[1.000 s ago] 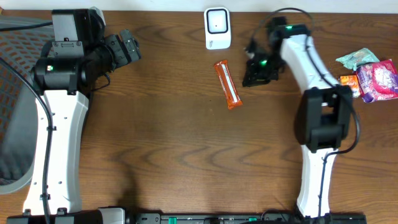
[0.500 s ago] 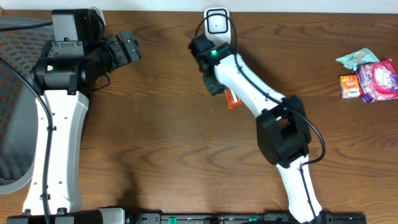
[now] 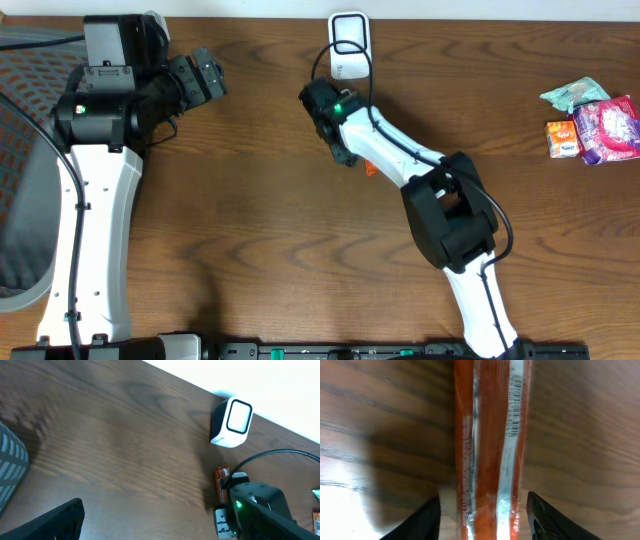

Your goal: Scan the item barcode

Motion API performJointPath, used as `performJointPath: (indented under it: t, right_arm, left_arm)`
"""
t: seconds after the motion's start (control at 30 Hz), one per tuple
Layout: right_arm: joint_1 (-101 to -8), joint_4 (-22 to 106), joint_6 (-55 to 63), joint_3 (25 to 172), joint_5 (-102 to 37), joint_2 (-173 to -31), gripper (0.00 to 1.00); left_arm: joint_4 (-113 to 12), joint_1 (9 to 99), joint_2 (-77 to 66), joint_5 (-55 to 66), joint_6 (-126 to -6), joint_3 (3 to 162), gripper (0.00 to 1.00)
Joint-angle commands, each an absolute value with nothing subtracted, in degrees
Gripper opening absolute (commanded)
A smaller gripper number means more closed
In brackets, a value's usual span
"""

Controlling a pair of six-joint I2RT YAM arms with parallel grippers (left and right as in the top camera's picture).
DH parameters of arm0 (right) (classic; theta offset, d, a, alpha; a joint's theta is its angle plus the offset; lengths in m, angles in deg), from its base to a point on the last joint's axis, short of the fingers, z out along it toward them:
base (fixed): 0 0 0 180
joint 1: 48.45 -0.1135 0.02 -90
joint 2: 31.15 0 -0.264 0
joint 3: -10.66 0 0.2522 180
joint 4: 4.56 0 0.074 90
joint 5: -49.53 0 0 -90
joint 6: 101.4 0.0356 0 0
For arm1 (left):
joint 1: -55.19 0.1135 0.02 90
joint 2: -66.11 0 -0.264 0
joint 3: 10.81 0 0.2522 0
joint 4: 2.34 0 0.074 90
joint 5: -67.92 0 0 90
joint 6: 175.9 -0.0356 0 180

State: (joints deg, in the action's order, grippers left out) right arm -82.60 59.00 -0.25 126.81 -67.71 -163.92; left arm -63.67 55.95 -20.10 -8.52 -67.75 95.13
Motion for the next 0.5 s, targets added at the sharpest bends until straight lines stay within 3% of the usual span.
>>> performJointPath:
  t: [0.0,0.07,0.2,0.37,0.47]
  right_arm:
    - [-83.08,57.1,0.56,122.53,-71.12,-163.55,0.5]
    - [-83.04,55.48,0.56,120.41,-71.88,-163.55,0.47]
    - [-82.66,52.49,0.56,116.69,-71.84,-163.55,0.25]
    - [-81.7,47.42,0.52,112.39,-69.85,-163.55,0.22]
    - [-80.79,46.94,0.54,112.23,-64.76,-163.55,0.03]
  left_arm:
    - [-63.65,56.14,-20.38,-8.67,-68.27,94.96,0.98]
    - [-63.65,56.14,-20.38,-8.69,-68.27,94.96,0.98]
    - [-63.65,56.14,-20.38,-8.69,-68.25,94.96,0.98]
    - [-63.65,56.14,-20.38,-8.69,-68.25,94.96,0.98]
    - [-63.65,56.14,-20.38,-8.67,-68.27,94.96,0.98]
